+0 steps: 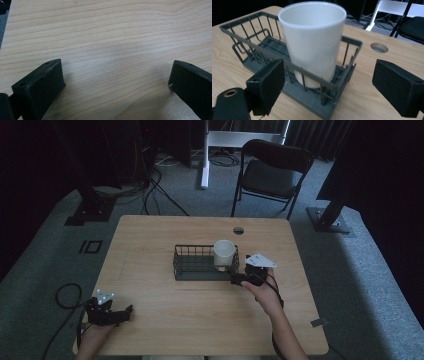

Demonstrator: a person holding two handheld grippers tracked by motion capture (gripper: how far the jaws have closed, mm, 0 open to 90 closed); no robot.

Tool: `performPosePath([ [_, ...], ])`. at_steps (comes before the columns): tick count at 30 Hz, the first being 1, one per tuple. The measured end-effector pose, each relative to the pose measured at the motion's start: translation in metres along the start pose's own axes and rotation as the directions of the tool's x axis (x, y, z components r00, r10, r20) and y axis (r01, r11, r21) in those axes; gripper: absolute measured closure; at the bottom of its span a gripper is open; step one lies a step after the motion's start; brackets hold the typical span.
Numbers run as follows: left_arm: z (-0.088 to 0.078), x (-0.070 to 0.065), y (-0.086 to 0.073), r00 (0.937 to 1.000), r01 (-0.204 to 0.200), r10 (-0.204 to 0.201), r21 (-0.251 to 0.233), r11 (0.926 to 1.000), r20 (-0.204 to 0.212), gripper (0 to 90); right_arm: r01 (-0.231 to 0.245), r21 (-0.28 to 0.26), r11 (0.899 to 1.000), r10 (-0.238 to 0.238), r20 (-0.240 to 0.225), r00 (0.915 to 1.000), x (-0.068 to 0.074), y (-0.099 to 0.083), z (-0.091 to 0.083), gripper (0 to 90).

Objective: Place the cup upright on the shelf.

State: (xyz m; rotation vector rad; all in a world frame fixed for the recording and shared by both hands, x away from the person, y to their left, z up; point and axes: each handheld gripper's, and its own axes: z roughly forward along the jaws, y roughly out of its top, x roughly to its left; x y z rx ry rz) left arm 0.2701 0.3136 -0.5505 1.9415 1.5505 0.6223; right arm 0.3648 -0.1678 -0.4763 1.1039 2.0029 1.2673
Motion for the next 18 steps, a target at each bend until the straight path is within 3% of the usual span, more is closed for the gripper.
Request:
performPosePath([
  [18, 0.0, 0.0, 0.0, 1.0, 0.0, 0.0, 0.0, 1.0, 0.0, 0.1, -0.03, 0.03, 0.999, 0.03, 0.02, 0.9994, -0.012, -0.035, -0.006, 10.9],
])
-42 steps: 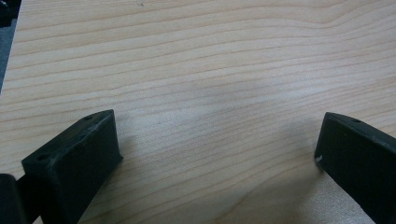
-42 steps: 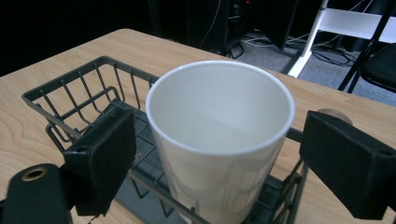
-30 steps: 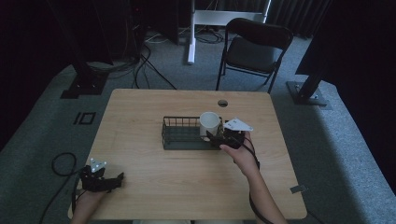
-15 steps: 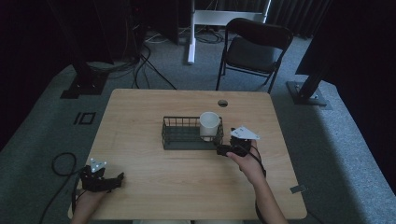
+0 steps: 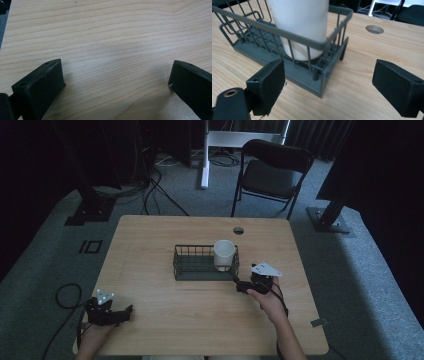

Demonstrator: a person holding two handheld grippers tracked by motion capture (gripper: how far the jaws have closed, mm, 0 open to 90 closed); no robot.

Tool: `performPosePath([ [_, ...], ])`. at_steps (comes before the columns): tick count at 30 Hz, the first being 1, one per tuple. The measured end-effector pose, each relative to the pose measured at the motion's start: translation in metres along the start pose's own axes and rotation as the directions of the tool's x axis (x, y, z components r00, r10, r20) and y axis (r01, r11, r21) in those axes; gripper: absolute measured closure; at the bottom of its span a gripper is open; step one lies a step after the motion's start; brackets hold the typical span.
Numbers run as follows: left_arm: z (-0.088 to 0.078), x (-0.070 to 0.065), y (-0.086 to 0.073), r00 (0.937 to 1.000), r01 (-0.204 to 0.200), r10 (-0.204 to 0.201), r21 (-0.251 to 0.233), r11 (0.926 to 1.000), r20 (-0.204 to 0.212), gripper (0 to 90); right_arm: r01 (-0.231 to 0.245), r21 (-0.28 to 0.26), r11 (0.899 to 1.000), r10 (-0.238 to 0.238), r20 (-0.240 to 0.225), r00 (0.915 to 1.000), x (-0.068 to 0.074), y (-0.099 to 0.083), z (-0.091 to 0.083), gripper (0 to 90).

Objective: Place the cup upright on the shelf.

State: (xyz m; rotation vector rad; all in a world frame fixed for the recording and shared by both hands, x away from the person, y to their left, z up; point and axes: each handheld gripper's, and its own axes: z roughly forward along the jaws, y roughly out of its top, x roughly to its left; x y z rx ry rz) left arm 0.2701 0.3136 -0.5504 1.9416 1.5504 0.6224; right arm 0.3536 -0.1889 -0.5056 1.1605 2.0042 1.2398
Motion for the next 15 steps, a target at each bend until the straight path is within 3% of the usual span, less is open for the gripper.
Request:
performPosePath([
  [15, 0.0, 0.0, 0.0, 1.0, 0.0, 0.0, -0.001, 1.0, 0.0, 0.1, -0.015, 0.045, 0.999, 0.013, 0.049, 0.9987, -0.016, -0.028, -0.004, 10.9],
])
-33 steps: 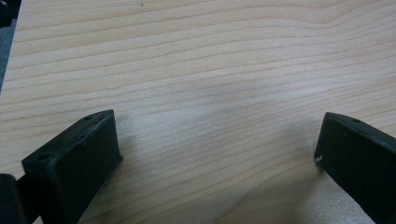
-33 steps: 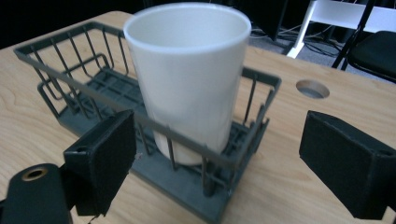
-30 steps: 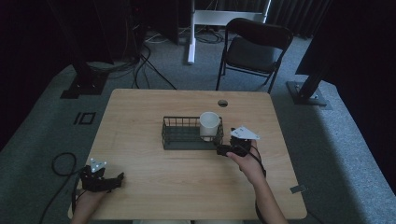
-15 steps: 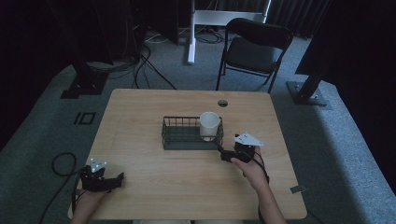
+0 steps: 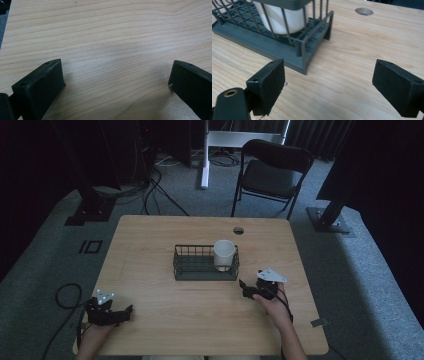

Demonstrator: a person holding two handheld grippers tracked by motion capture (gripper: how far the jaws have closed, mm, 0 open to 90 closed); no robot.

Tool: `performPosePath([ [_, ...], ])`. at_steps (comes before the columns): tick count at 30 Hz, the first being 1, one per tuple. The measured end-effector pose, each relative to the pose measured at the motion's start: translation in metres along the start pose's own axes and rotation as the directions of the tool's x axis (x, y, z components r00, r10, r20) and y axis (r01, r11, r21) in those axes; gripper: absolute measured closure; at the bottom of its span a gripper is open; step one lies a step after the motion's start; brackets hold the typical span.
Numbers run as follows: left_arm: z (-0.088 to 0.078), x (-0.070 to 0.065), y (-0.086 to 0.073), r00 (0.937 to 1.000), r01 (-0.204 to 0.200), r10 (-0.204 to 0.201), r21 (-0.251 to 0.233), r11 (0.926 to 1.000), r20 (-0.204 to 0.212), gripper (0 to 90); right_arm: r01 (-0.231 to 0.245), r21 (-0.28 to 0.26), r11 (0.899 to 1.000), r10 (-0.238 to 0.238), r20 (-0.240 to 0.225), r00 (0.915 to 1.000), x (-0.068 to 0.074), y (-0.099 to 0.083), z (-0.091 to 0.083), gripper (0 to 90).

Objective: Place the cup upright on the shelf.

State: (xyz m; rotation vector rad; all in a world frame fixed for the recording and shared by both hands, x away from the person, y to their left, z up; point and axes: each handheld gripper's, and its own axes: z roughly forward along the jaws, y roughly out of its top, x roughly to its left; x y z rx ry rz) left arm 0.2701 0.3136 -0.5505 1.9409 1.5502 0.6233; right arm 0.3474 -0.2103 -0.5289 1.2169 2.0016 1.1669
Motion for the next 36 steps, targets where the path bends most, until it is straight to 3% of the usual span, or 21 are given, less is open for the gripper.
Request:
performPosePath([
  [19, 0.0, 0.0, 0.0, 1.0, -0.001, 0.001, 0.001, 1.0, 0.0, 0.1, -0.051, 0.038, 0.998, 0.048, 0.073, 0.9962, -0.022, -0.023, -0.012, 10.9],
  [36, 0.0, 0.0, 0.0, 1.0, -0.001, 0.001, 0.001, 1.0, 0.0, 0.1, -0.118, 0.072, 0.99, 0.104, 0.172, 0.9796, -0.041, -0.035, -0.025, 10.9],
])
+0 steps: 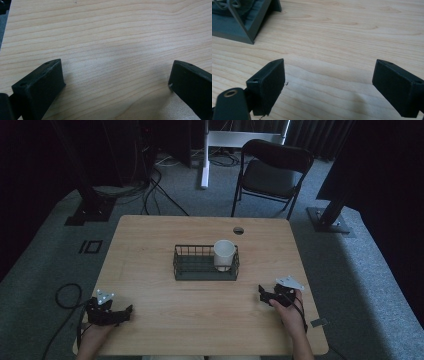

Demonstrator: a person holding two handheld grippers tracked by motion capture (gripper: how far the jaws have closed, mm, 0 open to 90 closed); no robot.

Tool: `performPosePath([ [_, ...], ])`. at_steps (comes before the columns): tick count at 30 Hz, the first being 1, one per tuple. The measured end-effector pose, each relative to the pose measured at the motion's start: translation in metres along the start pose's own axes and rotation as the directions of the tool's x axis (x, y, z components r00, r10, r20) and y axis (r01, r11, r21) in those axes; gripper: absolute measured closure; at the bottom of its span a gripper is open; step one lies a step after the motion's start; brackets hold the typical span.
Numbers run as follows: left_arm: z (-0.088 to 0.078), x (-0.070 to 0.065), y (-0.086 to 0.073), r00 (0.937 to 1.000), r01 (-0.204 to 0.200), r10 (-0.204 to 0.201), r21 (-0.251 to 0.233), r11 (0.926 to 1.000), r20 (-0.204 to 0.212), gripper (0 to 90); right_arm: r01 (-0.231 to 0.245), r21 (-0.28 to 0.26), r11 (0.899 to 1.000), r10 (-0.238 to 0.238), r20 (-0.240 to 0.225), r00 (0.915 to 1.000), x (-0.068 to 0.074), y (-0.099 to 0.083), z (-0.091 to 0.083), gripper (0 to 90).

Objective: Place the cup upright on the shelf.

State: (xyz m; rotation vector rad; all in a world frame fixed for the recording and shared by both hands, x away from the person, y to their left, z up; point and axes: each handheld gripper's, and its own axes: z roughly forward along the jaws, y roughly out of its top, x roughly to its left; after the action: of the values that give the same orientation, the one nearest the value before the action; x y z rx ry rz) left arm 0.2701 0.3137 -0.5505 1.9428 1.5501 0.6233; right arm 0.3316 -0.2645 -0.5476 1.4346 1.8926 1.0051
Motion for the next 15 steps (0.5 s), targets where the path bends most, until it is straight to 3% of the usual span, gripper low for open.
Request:
performPosePath([
  [9, 0.0, 0.0, 0.0, 1.0, 0.0, 0.0, 0.0, 1.0, 0.0, 0.1, -0.019, 0.07, 0.997, 0.015, 0.069, 0.9975, -0.008, -0.003, -0.001, 11.0],
  [15, 0.0, 0.0, 0.0, 1.0, 0.0, 0.0, 0.0, 1.0, 0.0, 0.1, -0.057, 0.149, 0.987, 0.045, 0.081, 0.9957, -0.014, -0.004, 0.001, 11.0],
])
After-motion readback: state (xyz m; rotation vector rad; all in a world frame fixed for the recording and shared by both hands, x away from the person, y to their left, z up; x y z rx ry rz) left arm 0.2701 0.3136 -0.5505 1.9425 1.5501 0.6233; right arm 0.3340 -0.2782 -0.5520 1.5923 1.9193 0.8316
